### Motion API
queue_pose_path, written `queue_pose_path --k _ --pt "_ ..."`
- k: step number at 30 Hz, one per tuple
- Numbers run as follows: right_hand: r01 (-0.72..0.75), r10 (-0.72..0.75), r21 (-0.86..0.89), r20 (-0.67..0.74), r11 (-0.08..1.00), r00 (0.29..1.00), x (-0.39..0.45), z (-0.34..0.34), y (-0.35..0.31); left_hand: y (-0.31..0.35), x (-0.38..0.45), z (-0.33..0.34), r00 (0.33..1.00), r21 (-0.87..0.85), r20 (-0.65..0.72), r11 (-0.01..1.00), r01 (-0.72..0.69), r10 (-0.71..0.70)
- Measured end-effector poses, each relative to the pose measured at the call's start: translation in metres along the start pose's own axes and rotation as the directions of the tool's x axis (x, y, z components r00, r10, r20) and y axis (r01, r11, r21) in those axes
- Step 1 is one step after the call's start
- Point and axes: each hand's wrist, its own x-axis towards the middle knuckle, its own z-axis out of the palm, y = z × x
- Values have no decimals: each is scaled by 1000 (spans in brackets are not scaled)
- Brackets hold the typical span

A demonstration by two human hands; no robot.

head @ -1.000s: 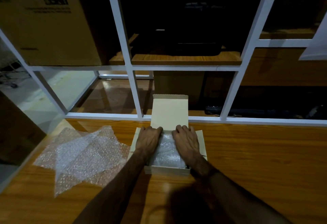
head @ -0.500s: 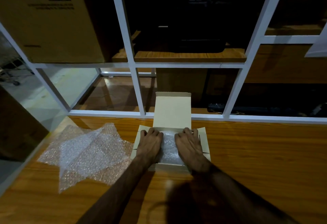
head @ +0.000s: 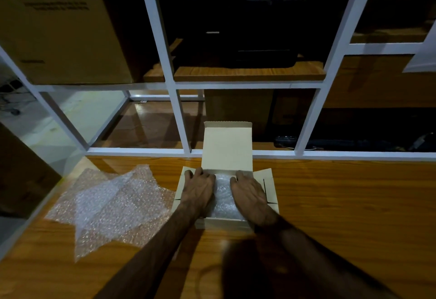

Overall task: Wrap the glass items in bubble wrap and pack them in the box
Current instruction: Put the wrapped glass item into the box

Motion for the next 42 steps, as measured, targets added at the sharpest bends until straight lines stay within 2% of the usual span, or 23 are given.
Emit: queue_pose_path --k 7,12,17,19,23,29,35,39,42 --pt "-8 6 39 58 999 998 6 -7 2 0 1 -5 1000 11 14 1000 -11 10" --pt "6 -6 -1 60 1000 998 6 -18 1 5 4 -16 996 47 88 999 7 -11" --pt "21 -21 29 -3 999 1000 -5 -16 -3 1 1 -15 998 98 48 995 -33 28" --pt "43 -44 62 2 997 999 -6 -14 -8 -1 -2 -11 997 69 41 996 -63 60" --pt "41 -58 152 114 988 992 2 -9 -10 -5 -7 -6 994 -40 65 996 -80 83" --pt "8 -37 146 201 989 979 16 -6 -12 0 -2 -7 989 -9 133 998 -63 63" --pt "15 -42 160 169 987 985 11 -3 -13 -5 0 -10 981 -65 183 996 -59 70" --pt "0 6 -59 99 998 995 -11 -5 -12 -12 -7 -9 985 12 143 996 -94 91" --pt "-12 31 -142 135 990 990 -13 -7 -9 -12 -13 -6 983 77 170 993 -87 73"
